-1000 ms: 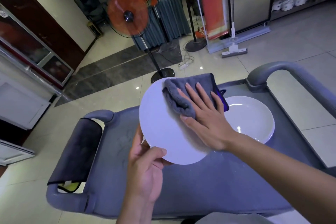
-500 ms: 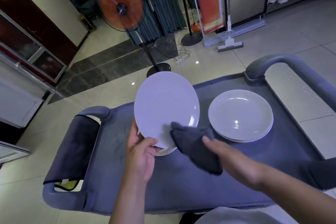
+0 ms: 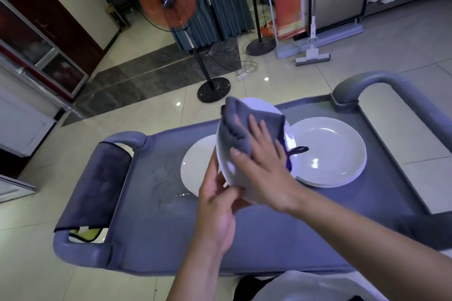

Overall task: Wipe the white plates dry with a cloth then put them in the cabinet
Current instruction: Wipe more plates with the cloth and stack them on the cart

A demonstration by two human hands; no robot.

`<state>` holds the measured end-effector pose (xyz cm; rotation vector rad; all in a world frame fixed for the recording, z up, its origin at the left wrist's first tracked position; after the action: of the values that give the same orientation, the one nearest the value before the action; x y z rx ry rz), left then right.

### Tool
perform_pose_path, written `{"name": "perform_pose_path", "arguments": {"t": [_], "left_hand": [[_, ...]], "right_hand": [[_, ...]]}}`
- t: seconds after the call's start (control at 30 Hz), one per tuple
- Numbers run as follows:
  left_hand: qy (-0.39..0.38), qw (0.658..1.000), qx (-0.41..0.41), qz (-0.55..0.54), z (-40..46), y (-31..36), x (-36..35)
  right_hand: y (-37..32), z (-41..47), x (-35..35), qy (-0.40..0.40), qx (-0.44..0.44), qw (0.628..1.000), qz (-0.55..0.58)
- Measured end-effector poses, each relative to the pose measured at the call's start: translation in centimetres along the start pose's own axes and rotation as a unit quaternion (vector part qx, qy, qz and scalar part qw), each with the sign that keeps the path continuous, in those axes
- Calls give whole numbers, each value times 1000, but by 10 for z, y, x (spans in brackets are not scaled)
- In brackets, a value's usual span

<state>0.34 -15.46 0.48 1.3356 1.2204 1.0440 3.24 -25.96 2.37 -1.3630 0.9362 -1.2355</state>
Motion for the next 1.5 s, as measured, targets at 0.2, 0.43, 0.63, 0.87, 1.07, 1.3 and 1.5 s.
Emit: {"name": "perform_pose_path", "arguments": {"t": [0.2, 0.43, 0.63, 0.87, 1.07, 1.3, 1.5], "left_hand": [[24, 998, -31, 59, -1, 7, 7], [7, 999, -31, -27, -20, 5, -2], [2, 997, -60, -51, -22, 16, -14], [16, 989, 20, 144, -3, 11, -1], [204, 977, 22, 60, -5, -4, 75], [7, 992, 66, -104, -10, -17, 60], [-1, 990, 87, -113, -18, -20, 69]], "right_hand": [[10, -24, -35, -122, 40, 976, 177], [6, -28, -14, -66, 33, 981, 179], [2, -22, 2, 24, 42, 990, 136], [55, -19, 34, 133, -151, 880, 429], [89, -34, 45, 133, -235, 774, 572], [92, -31, 25, 134, -259, 751, 593], [108, -35, 21, 187, -283, 779, 527]]}}
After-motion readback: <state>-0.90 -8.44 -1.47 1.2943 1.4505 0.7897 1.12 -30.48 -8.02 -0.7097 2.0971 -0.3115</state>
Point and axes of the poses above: each hand's wrist, its own z-axis towards the middle knuckle, its own x-axis out of the back of the hand, y = z × x, the point moved 7 cm from there along z, towards the middle knuckle, and after that the axes turned 10 degrees about z, right-handed, at the moved point
